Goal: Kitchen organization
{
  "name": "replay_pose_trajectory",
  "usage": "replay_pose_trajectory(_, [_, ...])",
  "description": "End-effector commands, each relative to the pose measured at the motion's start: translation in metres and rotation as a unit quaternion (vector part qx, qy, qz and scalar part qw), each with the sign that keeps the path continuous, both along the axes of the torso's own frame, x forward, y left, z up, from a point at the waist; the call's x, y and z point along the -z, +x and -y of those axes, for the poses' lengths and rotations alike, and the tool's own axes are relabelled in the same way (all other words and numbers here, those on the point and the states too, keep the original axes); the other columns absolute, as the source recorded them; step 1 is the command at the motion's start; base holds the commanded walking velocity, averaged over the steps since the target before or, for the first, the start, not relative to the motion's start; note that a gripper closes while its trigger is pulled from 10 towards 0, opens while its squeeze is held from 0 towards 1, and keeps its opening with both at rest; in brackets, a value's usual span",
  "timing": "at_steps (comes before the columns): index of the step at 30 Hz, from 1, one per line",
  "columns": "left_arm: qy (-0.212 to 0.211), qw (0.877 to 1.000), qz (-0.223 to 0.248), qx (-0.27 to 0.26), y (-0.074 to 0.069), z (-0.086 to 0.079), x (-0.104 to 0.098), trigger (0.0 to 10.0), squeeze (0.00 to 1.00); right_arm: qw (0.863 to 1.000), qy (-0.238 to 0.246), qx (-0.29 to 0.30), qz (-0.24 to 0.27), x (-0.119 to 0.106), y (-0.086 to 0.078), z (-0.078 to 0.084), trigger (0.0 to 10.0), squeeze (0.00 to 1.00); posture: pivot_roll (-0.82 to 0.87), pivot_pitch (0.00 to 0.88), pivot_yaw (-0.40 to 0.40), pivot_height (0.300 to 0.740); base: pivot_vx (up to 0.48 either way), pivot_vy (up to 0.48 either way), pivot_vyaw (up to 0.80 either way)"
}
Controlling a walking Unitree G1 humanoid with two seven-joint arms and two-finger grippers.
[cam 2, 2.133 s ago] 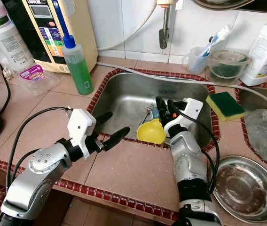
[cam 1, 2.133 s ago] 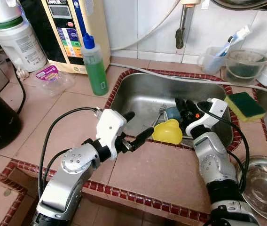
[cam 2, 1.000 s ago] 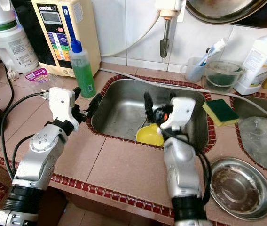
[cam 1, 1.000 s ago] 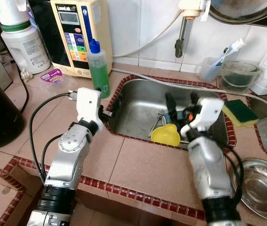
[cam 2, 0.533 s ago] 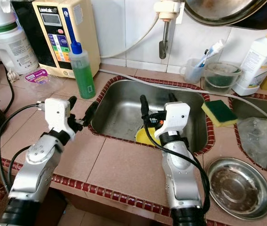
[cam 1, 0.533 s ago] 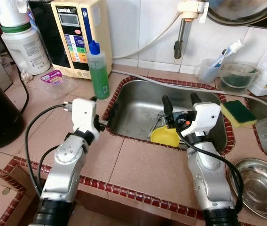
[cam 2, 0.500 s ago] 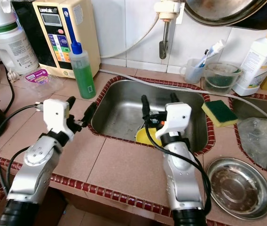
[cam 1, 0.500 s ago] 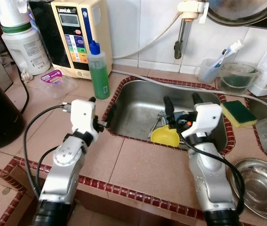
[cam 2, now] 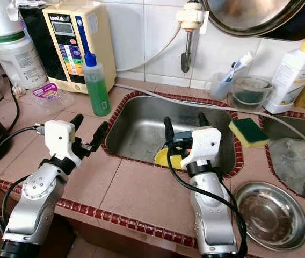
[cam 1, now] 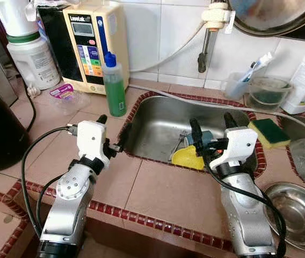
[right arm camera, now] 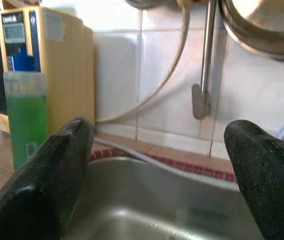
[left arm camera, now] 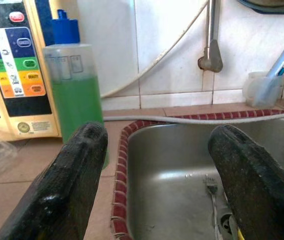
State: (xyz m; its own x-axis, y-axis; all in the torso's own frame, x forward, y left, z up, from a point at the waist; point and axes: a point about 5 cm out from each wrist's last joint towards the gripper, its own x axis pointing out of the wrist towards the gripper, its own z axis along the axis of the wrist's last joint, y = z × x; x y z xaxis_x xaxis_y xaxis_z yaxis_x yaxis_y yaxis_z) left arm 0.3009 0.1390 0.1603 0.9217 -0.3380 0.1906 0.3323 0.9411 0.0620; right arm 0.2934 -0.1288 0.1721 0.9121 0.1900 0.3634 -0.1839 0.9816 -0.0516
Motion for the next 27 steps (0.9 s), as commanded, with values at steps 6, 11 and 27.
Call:
replay_pose_trajectory(6, [-0.002,1.000,0.004,0.008,0.0002,0.0030,-0.0062,10.0,0.00,1.000,-0.012,0.011,0.022,-0.0141,0.0039,0.0087,10.0,0.00,-0.12,0.032,0.043,0.740,0.000,-0.480,0.00])
replay_pose_trajectory(11, [0.000,1.000,0.004,0.007,-0.0003,0.0009,-0.0071,10.0,0.00,0.999,-0.017,0.012,0.028,-0.0171,0.0051,0.0101,10.0,0.00,-0.11,0.035,0.040,0.740,0.000,-0.480,0.00])
replay_pose_trajectory(27, [-0.001,1.000,0.018,0.020,0.0009,0.0004,-0.0138,10.0,0.00,0.999,-0.024,0.002,0.027,-0.0175,0.0080,0.0083,10.0,0.00,-0.12,0.016,0.030,0.740,0.000,-0.457,0.00])
